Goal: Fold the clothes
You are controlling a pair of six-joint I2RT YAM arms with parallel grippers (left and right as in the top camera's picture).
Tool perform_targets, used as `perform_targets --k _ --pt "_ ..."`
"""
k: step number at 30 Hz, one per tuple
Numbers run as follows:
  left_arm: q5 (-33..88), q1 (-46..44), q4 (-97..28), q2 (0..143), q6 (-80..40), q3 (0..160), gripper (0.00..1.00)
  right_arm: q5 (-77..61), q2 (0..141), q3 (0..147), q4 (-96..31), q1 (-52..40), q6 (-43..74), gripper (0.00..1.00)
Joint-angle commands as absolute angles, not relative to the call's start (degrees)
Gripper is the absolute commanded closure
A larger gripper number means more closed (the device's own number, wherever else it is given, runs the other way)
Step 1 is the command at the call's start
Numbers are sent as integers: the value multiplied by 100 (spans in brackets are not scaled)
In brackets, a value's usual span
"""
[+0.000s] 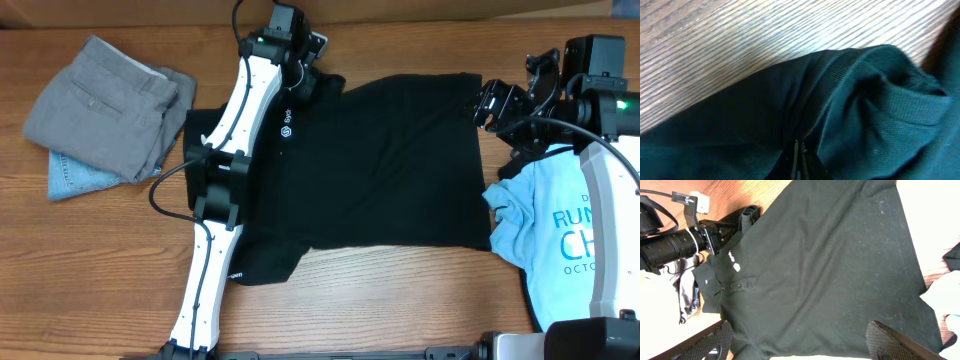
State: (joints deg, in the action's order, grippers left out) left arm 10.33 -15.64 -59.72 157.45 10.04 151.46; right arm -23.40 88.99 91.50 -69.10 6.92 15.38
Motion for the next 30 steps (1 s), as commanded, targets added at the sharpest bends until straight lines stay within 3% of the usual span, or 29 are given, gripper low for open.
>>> perform_targets --k 1,13,20,22,24,25,27,28,30 --pt "794 -1431 -5957 15854 733 15294 96 -2366 8829 9220 -6890 681 1500 11" --pt "537 -628 -6233 15845 211 16800 96 -2366 8829 9220 -6853 681 1498 11" --pt "989 -134 -6130 15845 -45 17349 95 -2344 8831 9220 -6849 681 1496 8" --pt "998 -113 -6152 15845 -45 17353 80 -2300 8831 9201 -6847 681 1496 7" --pt "993 -115 -6226 15843 -23 17353 48 -2259 8840 9150 -6849 681 1498 7" --pt "991 -113 -6281 15843 -16 17356 40 -2259 8840 9109 -6853 681 1498 7" --pt "982 -115 -6427 15832 71 17430 36 -2259 8847 9013 -6873 681 1503 7" --pt "976 -113 -6530 15810 137 17504 28 -2252 8853 8965 -6895 681 1503 7" --pt "749 -97 -6764 15721 154 17688 26 -2097 8864 8873 -6952 681 1616 7"
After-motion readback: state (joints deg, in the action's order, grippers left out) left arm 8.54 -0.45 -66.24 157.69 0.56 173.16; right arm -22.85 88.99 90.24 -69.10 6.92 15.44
